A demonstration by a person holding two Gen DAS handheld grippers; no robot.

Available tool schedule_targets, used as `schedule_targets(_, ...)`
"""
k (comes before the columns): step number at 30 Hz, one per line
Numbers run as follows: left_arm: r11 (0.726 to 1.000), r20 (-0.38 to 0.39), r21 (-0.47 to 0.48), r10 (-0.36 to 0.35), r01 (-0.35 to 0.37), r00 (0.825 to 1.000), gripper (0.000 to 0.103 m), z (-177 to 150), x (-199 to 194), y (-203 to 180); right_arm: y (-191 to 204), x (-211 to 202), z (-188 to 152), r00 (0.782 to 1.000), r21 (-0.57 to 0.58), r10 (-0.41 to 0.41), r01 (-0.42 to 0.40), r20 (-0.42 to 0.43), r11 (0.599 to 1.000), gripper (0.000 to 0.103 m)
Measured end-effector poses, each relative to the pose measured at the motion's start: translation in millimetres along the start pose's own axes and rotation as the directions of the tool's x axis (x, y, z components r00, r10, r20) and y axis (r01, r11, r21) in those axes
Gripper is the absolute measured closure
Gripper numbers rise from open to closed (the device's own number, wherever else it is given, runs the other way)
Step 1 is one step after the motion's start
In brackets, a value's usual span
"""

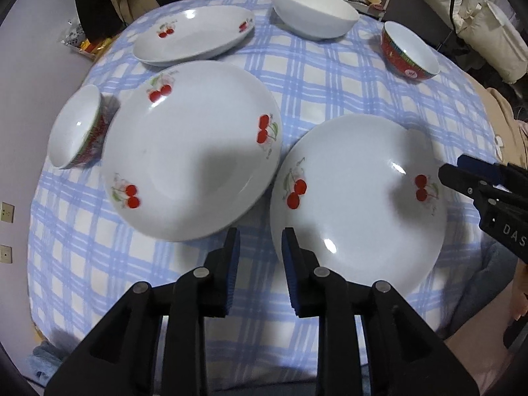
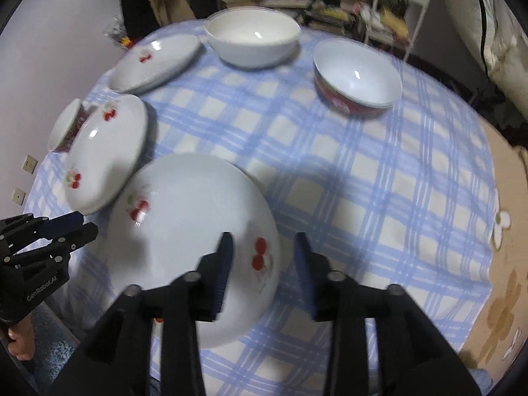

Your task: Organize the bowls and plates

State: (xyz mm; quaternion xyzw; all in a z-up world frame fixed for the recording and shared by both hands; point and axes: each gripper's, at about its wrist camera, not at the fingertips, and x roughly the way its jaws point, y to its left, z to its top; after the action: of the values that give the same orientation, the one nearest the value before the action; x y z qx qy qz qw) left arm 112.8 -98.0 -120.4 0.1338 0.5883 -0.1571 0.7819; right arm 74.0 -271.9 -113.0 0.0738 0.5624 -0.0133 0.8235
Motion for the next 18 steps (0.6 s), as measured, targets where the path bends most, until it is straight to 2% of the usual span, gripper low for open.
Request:
schedule_targets(2, 1.000, 0.014, 0.003, 0.009, -0.009, 1.000, 0.076, 0.6, -11.5, 4.7, 5.0, -12.0, 2.4, 0.999, -0.018, 0.003, -0.002, 0.034, 1.000, 0.046)
schedule_targets(4, 1.000, 0.027, -0.004, 0.020, -0.019, 0.999, 0.068, 1.7, -22.5, 12.4, 13.4, -23.0, 7.1, 0.997, -0.015, 0.002, -0.001, 0.074, 1.000, 0.035)
schedule_targets(5, 1.000, 0.037, -0.010, 0.022, -0.021, 0.999, 0.056, 3.0, -27.8, 16.8, 15.4, -26.5, 7.9, 0.996, -0.010, 0.004, -0.003, 0.091, 1.000, 0.026)
schedule_targets(6, 0.999, 0.058, -0.018, 0.030, -0.029, 0.998, 0.050, 4.3, -36.0, 23.0, 19.5, -31.9, 10.5, 0.993, 0.001, 0.010, -0.010, 0.117, 1.000, 0.019)
schedule_targets(9, 0.996, 0.093, -0.038, 0.080, -0.077, 0.992, 0.041, 6.7, -54.0, 39.2, 29.5, -41.3, 15.7, 0.985, 0.010, 0.038, -0.040, 0.165, 0.999, 0.009)
schedule_targets(12, 0.993, 0.106, -0.066, 0.102, -0.095, 0.989, 0.023, 6.7, -63.7, 56.9, 44.9, -44.2, 20.5, 0.981, 0.006, 0.036, -0.038, 0.189, 0.999, 0.003)
schedule_targets(15, 0.985, 0.130, -0.107, 0.149, -0.135, 0.980, 0.016, 3.9, -70.9, 77.1, 59.8, -43.5, 24.1, 0.980, -0.008, 0.047, -0.046, 0.194, 0.999, 0.000)
schedule_targets(18, 0.976, 0.136, -0.146, 0.183, -0.163, 0.974, 0.013, 1.9, -72.3, 96.3, 73.1, -42.4, 25.9, 0.976, -0.036, 0.049, -0.042, 0.210, 0.998, 0.000)
